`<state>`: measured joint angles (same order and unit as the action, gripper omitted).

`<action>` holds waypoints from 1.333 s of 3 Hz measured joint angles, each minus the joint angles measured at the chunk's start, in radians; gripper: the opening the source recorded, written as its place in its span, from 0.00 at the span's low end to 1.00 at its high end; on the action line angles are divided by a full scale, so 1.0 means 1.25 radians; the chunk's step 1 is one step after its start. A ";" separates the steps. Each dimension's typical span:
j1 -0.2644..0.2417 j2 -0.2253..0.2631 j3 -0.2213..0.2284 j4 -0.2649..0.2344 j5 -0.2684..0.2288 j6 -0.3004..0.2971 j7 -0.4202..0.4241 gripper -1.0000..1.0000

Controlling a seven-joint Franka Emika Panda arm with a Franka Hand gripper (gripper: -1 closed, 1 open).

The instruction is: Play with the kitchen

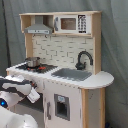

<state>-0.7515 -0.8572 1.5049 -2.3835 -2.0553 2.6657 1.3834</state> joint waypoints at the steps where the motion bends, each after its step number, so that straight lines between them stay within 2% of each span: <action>1: 0.000 -0.002 0.000 0.000 0.000 0.000 -0.095 0.00; 4: -0.001 -0.013 0.003 -0.002 0.001 -0.005 -0.354 0.00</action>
<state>-0.7524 -0.8734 1.5087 -2.3858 -2.0545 2.6599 0.9408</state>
